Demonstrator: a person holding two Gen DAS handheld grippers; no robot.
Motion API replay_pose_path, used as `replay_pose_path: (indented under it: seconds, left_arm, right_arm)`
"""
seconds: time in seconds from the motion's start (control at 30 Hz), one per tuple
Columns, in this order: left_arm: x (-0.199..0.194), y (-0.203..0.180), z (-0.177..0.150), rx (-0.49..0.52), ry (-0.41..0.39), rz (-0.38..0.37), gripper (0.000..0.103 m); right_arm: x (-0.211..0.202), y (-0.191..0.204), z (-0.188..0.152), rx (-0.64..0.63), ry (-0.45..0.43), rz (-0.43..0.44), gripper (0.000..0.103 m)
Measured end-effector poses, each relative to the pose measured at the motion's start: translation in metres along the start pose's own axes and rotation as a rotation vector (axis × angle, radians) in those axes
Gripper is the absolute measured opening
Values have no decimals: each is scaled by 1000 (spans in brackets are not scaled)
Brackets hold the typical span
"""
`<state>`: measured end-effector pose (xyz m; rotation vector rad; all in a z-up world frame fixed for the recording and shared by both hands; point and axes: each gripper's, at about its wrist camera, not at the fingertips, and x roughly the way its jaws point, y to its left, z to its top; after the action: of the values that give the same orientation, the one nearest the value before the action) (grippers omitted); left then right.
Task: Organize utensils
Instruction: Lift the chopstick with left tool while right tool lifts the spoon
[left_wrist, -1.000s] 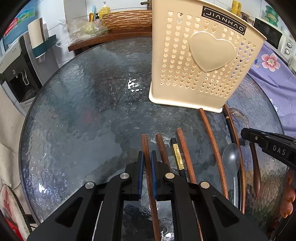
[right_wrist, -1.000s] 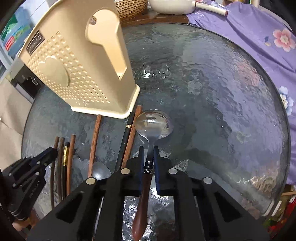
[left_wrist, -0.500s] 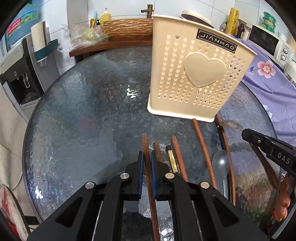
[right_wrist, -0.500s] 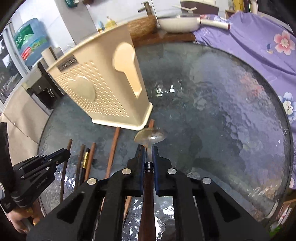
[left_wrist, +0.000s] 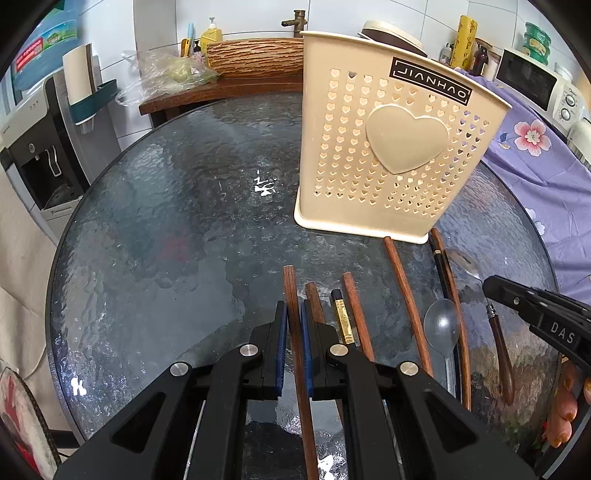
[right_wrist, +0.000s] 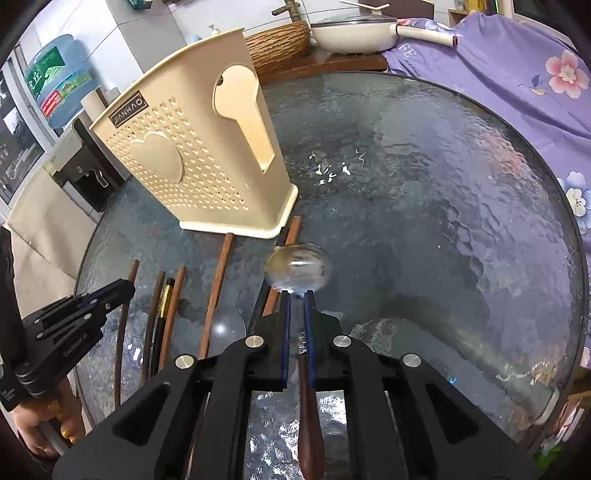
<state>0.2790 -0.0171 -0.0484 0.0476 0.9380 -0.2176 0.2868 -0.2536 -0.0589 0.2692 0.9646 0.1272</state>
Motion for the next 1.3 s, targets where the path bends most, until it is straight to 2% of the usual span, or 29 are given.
replay_pose_path:
  seconds: [0.1,0.2,0.3,0.43,0.47,0.53,0.57,0.67,0.77,0.87,1.0,1.03,1.23,1.3]
  left_arm:
    - [0,-2,0,4,1,1,7]
    - [-2,-2,-1,4,-4,2,7]
    - [-1,0,-1,1,-5,5,7]
    - [-1,3,-2,-7,-5,0,7]
    - [-2,3,-2,-8,-6,-1,7]
    - [-2,5,-2,-11,-6,-3,7]
    - [-2,6,-2,-14,-7,-4,7]
    - [-3,8,-2,-18,-9,-6,7]
    - [-4,9,-1,-19,-8,-11,7]
    - [-3,7,-1,-14,-8,-13,7]
    - [-2,4,-1,-12,-7,-15,7]
    - [-2,3,-2,-11,-7,-16,7]
    - [-3,3,-4,-13,-9,-14,7]
    - [-4,5,-5,-18,-9,-14,7]
  right_arm:
    - [-2,2,-1,-8,-1,2,6]
    - [-6,3,-2,-25,-26,-51,7]
    - [-12,1,-8,-38,-43,-67,9]
    - [-14,-1,-23,-61,-26,-100,11]
    - [-15,0,-27,-69,-25,-101,14]
    - [-22,-1,-39,-69,-47,-104,42]
    - [-25,-1,-43,-66,-60,-104,43]
    - [-37,0,-64,-93,-81,-132,43]
    - [-42,0,-85,-98,-71,-126,42]
    - [-46,5,-105,-130,-77,-152,36]
    - [-48,13,-115,-181,-110,-200,24]
    - [-49,13,-116,-182,-112,-193,16]
    - [-50,11,-115,-171,-114,-172,15]
    - [-56,9,-113,-159,-140,-152,15]
